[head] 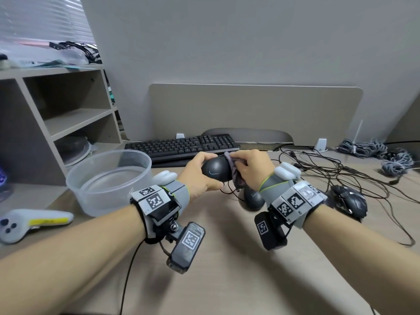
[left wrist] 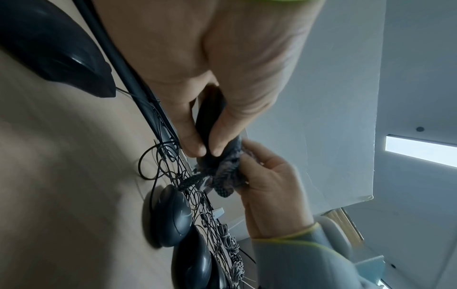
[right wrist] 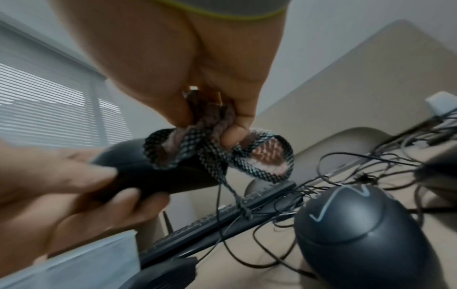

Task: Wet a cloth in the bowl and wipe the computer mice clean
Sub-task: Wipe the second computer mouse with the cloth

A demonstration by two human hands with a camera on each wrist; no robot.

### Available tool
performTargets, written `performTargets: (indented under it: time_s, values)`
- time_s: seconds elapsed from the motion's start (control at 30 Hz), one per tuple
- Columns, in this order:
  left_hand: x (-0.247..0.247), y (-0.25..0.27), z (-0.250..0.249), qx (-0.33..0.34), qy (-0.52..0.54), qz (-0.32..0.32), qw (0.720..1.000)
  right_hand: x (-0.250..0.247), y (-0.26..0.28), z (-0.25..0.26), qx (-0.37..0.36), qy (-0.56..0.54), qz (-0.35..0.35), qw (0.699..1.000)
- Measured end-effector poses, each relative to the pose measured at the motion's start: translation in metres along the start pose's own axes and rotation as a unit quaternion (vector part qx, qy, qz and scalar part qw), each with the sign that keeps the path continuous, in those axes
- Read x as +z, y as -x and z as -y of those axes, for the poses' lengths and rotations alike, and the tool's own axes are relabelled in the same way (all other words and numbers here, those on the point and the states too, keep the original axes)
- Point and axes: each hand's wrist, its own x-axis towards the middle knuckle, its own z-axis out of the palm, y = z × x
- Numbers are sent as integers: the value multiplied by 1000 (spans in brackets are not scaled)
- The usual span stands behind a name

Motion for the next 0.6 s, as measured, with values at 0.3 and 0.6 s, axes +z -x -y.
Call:
performTargets:
  time_s: [0.3,0.6]
  values:
    - [-5,-2,4,-13,10,-5,1000,11,14,6,-75,-37,-8,996]
    - [-10,-3,-1,-18,-28,-10,999,9,10,15,-106,-32,15,994]
